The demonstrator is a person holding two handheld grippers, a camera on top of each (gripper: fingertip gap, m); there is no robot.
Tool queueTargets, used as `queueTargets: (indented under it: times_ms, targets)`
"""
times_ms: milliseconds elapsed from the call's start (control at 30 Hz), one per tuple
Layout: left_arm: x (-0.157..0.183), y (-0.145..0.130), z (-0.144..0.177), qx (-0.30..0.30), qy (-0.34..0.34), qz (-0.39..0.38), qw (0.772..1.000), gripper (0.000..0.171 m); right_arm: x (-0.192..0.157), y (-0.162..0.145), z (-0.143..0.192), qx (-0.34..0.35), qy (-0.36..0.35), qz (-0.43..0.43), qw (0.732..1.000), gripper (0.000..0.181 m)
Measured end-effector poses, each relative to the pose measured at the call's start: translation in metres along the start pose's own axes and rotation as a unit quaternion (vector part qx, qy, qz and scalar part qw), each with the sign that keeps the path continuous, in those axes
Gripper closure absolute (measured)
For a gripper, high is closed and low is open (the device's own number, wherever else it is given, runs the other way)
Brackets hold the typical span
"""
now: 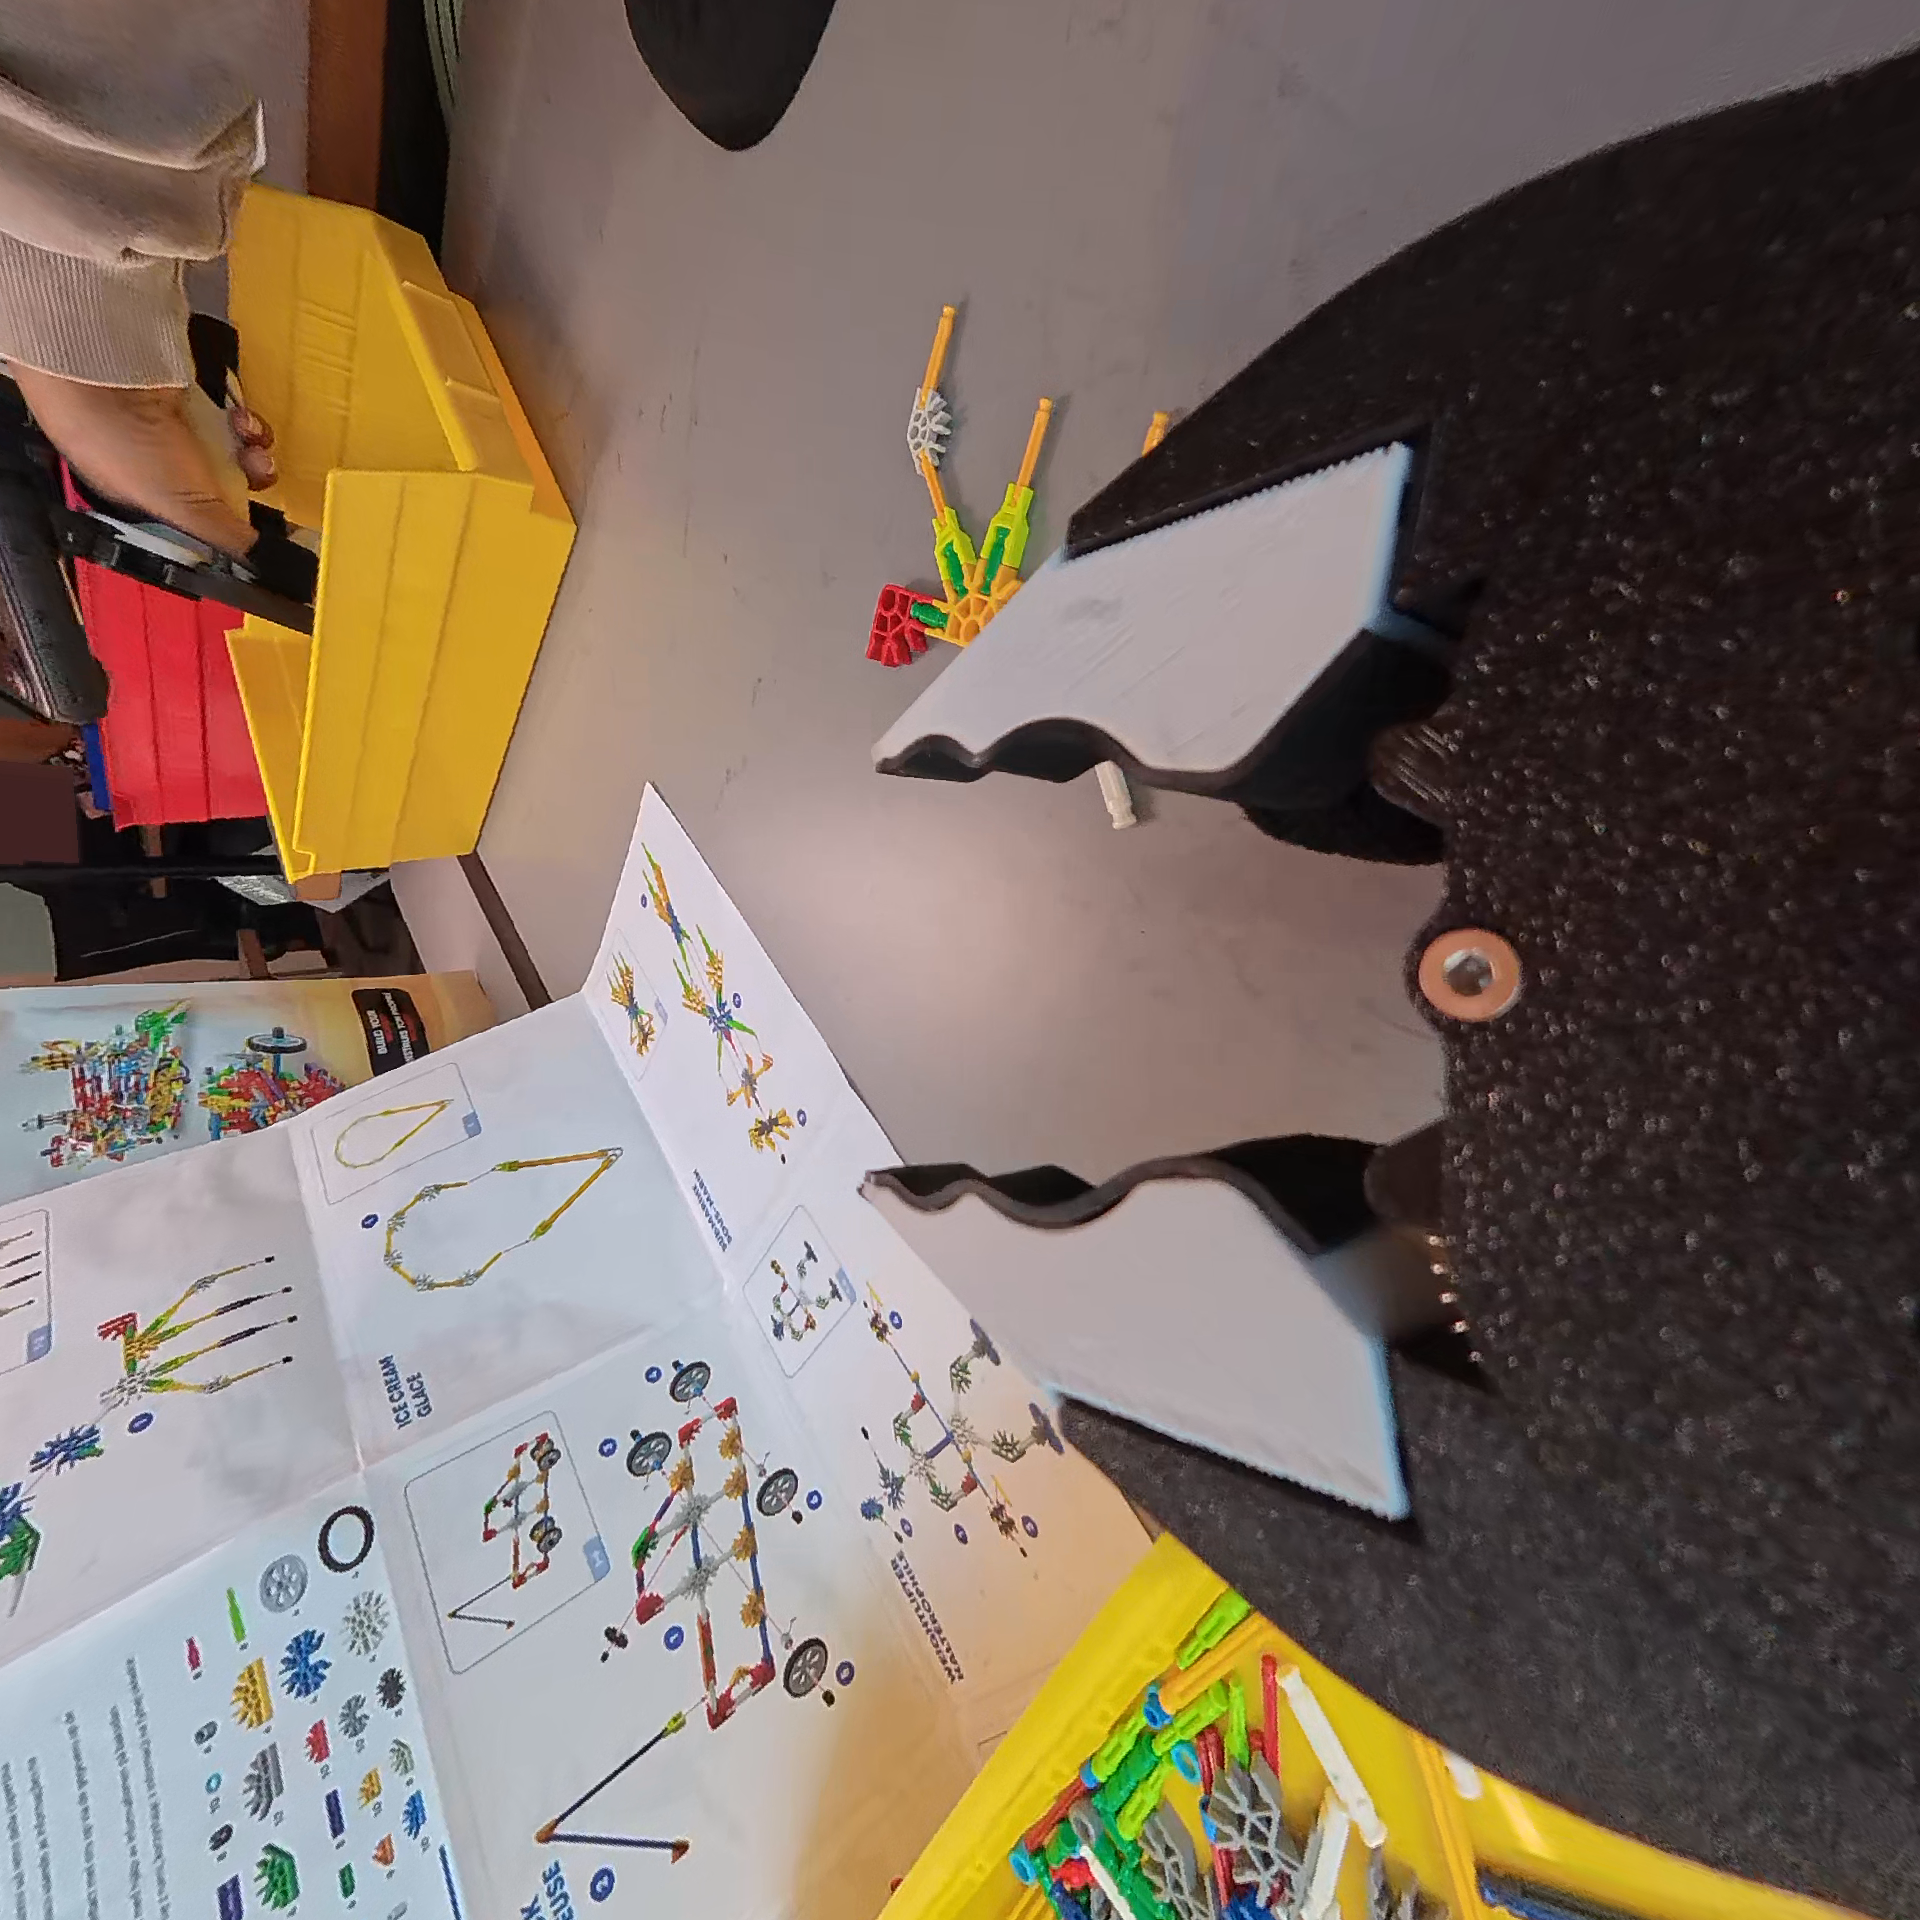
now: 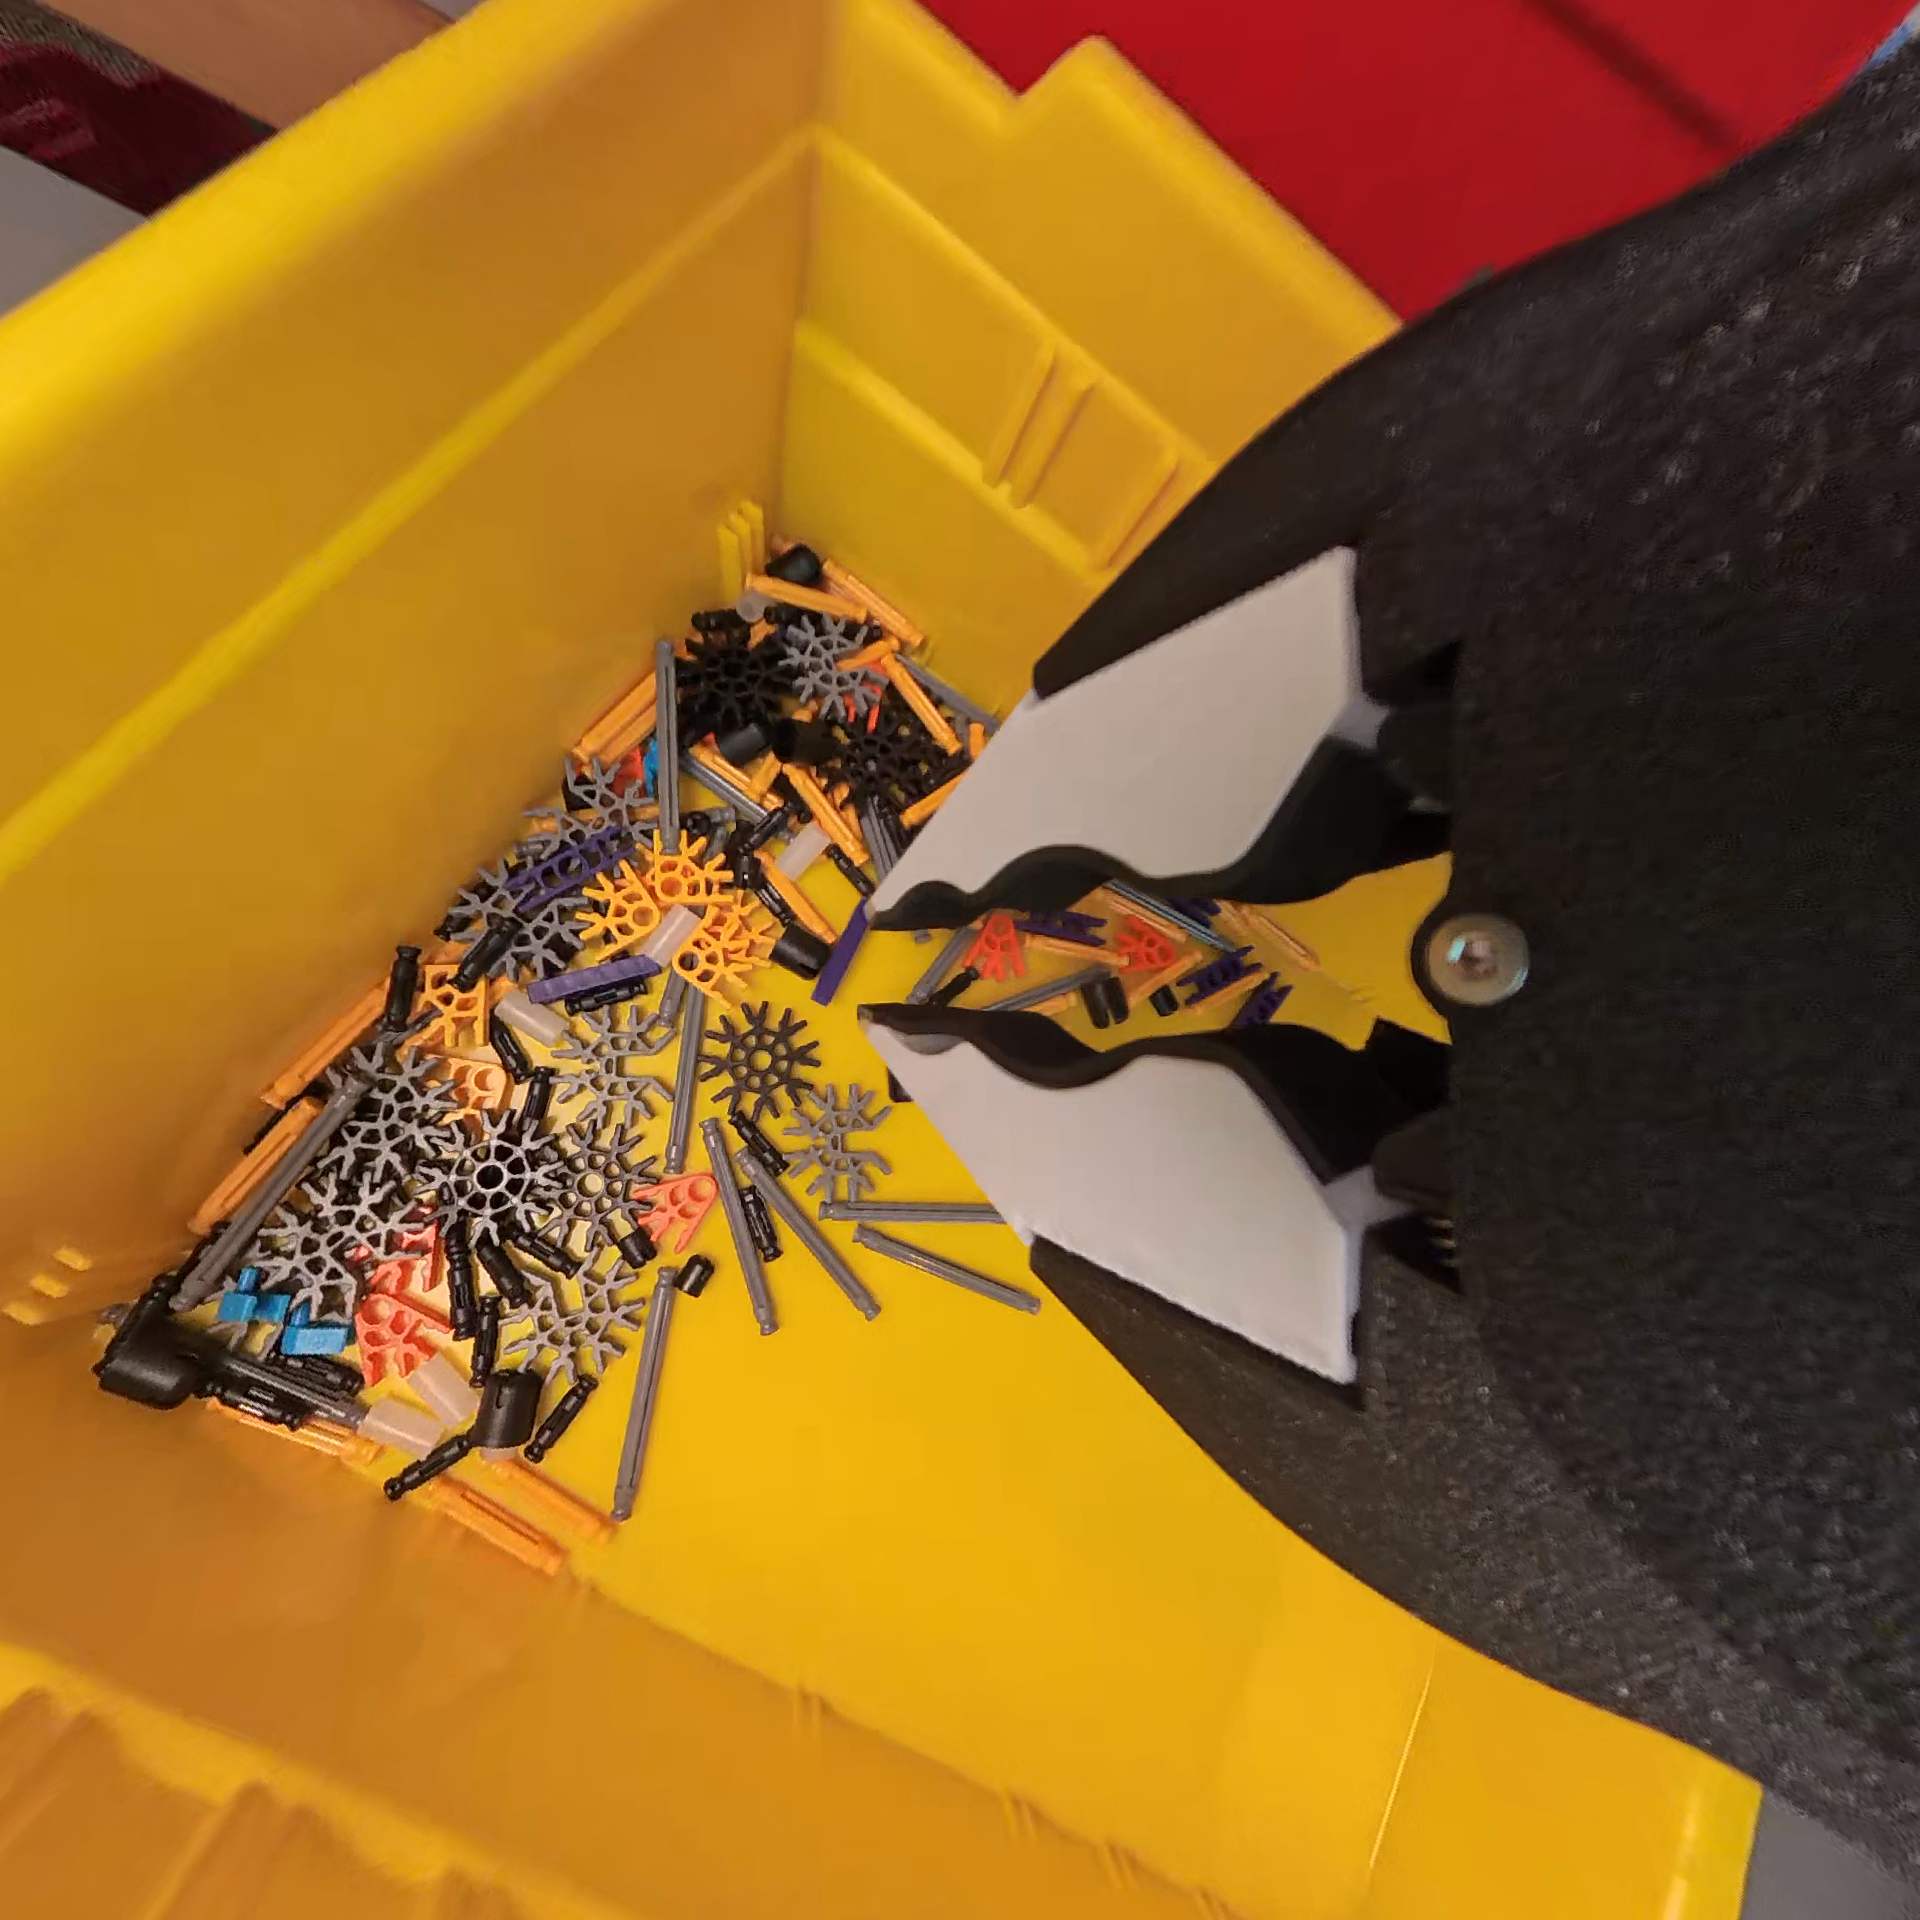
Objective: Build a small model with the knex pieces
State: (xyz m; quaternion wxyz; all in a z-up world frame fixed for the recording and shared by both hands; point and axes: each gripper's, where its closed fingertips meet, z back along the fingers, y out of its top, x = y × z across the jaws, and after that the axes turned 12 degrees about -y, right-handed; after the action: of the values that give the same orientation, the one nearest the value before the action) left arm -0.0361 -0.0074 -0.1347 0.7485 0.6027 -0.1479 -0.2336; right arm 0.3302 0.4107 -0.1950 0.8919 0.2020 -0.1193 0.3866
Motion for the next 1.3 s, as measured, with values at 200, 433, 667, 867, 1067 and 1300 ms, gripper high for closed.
queueTargets:
  times_ms: [200,433,667,867,1067,1300]
  targets:
    - [0.001,-0.008,-0.008,-0.012,-0.023,0.017,1.0,0.097,-0.004,0.001,-0.01,-0.009,0.003,0.03,0.999,0.157]
    - [0.002,-0.009,-0.007,-0.016,-0.027,0.009,0.999,0.099,-0.013,0.0,-0.01,-0.04,0.058,-0.001,0.997,0.173]
    - [0.006,-0.007,-0.007,-0.015,-0.036,0.006,0.999,0.101,-0.016,-0.007,-0.007,-0.047,0.083,-0.042,0.995,0.179]
    - [0.008,-0.006,-0.005,-0.015,-0.035,0.008,0.999,0.101,-0.026,0.036,0.074,0.121,0.079,-0.023,0.989,0.179]
    - [0.004,-0.008,-0.003,-0.02,-0.034,0.025,0.999,0.1,-0.175,0.026,0.21,0.264,0.229,0.087,0.933,0.179]
    - [0.011,-0.007,-0.001,-0.026,-0.038,0.008,0.999,0.1,-0.371,-0.081,0.191,0.177,0.342,0.234,0.893,0.179]
